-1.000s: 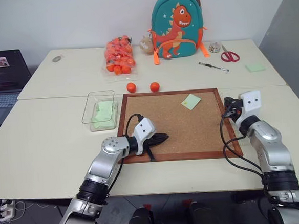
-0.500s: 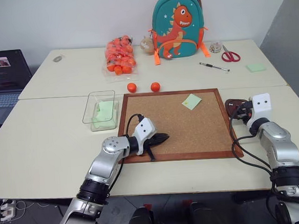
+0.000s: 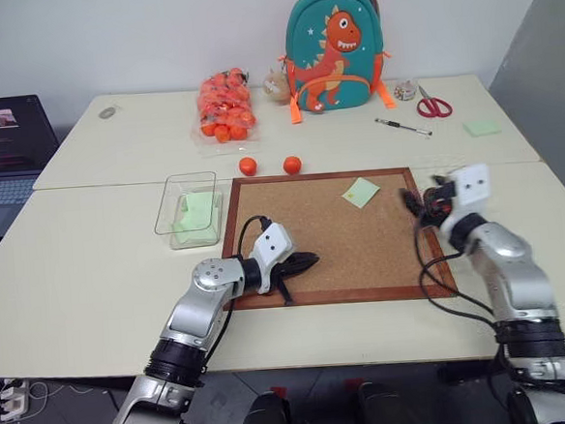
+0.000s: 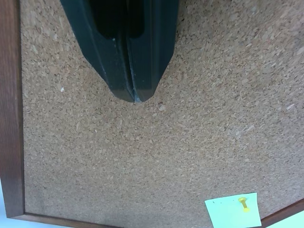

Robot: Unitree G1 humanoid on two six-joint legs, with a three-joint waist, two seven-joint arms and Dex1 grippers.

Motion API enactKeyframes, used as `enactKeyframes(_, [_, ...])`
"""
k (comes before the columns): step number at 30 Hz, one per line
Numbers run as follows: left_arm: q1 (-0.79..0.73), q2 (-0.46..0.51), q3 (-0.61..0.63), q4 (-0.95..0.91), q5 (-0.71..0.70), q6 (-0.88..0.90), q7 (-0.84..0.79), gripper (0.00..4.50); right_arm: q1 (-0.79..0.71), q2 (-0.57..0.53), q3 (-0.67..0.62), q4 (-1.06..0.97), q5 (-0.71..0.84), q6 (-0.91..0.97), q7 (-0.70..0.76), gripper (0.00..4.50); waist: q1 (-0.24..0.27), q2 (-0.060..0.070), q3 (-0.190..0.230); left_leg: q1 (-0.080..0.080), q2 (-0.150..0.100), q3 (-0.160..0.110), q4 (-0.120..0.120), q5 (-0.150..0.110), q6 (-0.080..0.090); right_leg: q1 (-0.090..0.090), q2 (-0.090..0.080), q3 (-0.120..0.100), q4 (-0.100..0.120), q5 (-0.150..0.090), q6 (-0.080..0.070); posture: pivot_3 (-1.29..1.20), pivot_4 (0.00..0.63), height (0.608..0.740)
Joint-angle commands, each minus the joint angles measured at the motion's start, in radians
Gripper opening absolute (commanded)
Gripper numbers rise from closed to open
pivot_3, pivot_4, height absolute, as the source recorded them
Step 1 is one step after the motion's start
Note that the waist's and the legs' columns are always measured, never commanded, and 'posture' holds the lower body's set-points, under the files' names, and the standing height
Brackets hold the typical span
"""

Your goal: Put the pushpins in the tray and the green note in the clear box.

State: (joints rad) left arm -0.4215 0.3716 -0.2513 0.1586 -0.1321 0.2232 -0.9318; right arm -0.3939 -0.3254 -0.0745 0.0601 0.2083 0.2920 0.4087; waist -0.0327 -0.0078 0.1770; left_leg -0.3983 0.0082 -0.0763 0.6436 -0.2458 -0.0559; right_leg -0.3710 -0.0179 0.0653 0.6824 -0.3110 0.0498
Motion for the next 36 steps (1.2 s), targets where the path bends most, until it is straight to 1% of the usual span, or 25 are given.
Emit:
enactKeyframes(1, [0.016, 0.004, -0.034, 0.038, 0.023, 0.011, -0.015, 0.0, -0.081, 0.053, 0.058, 0.072, -0.042, -0.055, -0.013, 3.88, 0.001, 0.0, 0.0, 0.0, 0.0, 0.0, 0.0, 0.0, 0.0, 0.0, 0.0, 0.0, 0.0, 0.0, 0.0, 0.0, 0.15, 0.74])
enactKeyframes(4, [0.012, 0.003, -0.036, 0.043, 0.025, 0.008, -0.016, 0.0, -0.136, 0.09, 0.1, 0.18, -0.083, -0.11, -0.018, 3.88, 0.0, 0.0, 0.0, 0.0, 0.0, 0.0, 0.0, 0.0, 0.0, 0.0, 0.0, -0.001, 0.0, 0.0, 0.0, 0.0, 0.15, 0.74])
enactKeyframes(7, [0.01, 0.003, -0.036, 0.045, 0.027, 0.005, -0.019, 0.0, -0.195, 0.122, 0.114, 0.293, -0.108, -0.164, -0.027, 3.88, 0.001, 0.0, 0.0, 0.0, 0.0, 0.0, 0.0, 0.0, 0.0, 0.0, 0.0, -0.001, 0.0, 0.0, 0.0, 0.0, 0.15, 0.74])
enactKeyframes(14, [0.008, 0.006, -0.036, 0.046, 0.03, 0.003, -0.022, 0.0, -0.277, 0.147, 0.12, 0.488, -0.144, -0.265, -0.026, 3.88, 0.001, 0.0, 0.0, 0.0, 0.0, -0.001, 0.0, 0.0, 0.0, 0.0, 0.0, -0.001, 0.0, 0.0, 0.0, 0.0, 0.15, 0.74])
enactKeyframes(16, [0.009, 0.006, -0.036, 0.045, 0.03, 0.003, -0.022, 0.0, -0.29, 0.148, 0.114, 0.519, -0.146, -0.283, -0.026, 3.51, 0.001, 0.0, 0.0, 0.0, 0.0, -0.001, 0.0, 0.0, 0.0, 0.0, 0.0, -0.001, 0.0, 0.0, 0.0, 0.0, 0.15, 0.74])
enactKeyframes(17, [0.01, 0.006, -0.036, 0.044, 0.03, 0.003, -0.021, 0.0, -0.296, 0.149, 0.111, 0.533, -0.147, -0.291, -0.026, 3.44, 0.001, 0.0, 0.0, 0.0, 0.0, -0.001, 0.0, 0.0, 0.0, 0.0, 0.0, -0.001, 0.0, 0.0, 0.0, 0.0, 0.15, 0.74])
enactKeyframes(19, [0.011, 0.006, -0.037, 0.043, 0.031, 0.003, -0.02, 0.0, -0.307, 0.151, 0.108, 0.561, -0.149, -0.304, -0.025, 2.99, 0.0, 0.0, 0.0, 0.0, 0.0, -0.001, 0.0, 0.0, 0.0, 0.0, 0.0, -0.001, 0.0, 0.0, 0.0, 0.0, 0.15, 0.74])
enactKeyframes(24, [0.014, 0.005, -0.036, 0.037, 0.031, 0.006, -0.017, 0.0, -0.326, 0.156, 0.104, 0.61, -0.151, -0.33, -0.024, 2.1, 0.0, 0.0, 0.0, 0.0, 0.0, -0.001, 0.0, 0.0, 0.0, 0.0, 0.0, -0.001, 0.0, 0.0, 0.0, 0.0, 0.15, 0.74])
enactKeyframes(26, [0.016, 0.006, -0.036, 0.034, 0.03, 0.008, -0.017, 0.0, -0.333, 0.158, 0.102, 0.624, -0.15, -0.337, -0.026, 1.63, 0.0, 0.0, 0.0, 0.0, 0.0, -0.001, 0.0, 0.0, 0.0, 0.0, 0.0, -0.001, 0.0, 0.0, 0.0, 0.0, 0.15, 0.74])
enactKeyframes(32, [0.019, 0.007, -0.035, 0.029, 0.03, 0.011, -0.016, 0.0, -0.354, 0.162, 0.097, 0.669, -0.153, -0.354, -0.034, 0.58, -0.002, 0.0, 0.0, 0.0, 0.0, -0.001, 0.0, 0.0, 0.0, 0.0, 0.0, -0.001, 0.0, 0.0, 0.0, 0.0, 0.15, 0.74])
enactKeyframes(33, [0.02, 0.008, -0.035, 0.028, 0.03, 0.011, -0.016, 0.0, -0.356, 0.162, 0.096, 0.673, -0.152, -0.356, -0.035, 0.3, -0.002, 0.0, 0.0, 0.0, 0.0, -0.001, 0.0, 0.0, 0.0, 0.0, 0.0, -0.001, 0.0, 0.0, 0.0, 0.0, 0.15, 0.74])
enactKeyframes(35, [0.021, 0.008, -0.035, 0.026, 0.029, 0.012, -0.015, 0.0, -0.358, 0.163, 0.093, 0.678, -0.15, -0.358, -0.036, 0.07, -0.002, 0.0, 0.0, 0.0, 0.0, -0.001, 0.0, 0.0, 0.0, 0.0, 0.0, -0.001, 0.0, 0.0, 0.0, 0.0, 0.15, 0.74])
enactKeyframes(36, [0.021, 0.008, -0.035, 0.027, 0.029, 0.012, -0.015, 0.0, -0.358, 0.163, 0.091, 0.678, -0.149, -0.358, -0.035, 0.07, -0.002, 0.0, 0.0, 0.0, 0.0, -0.001, 0.0, 0.0, 0.0, 0.0, 0.0, -0.001, 0.0, 0.0, 0.0, 0.0, 0.15, 0.74])
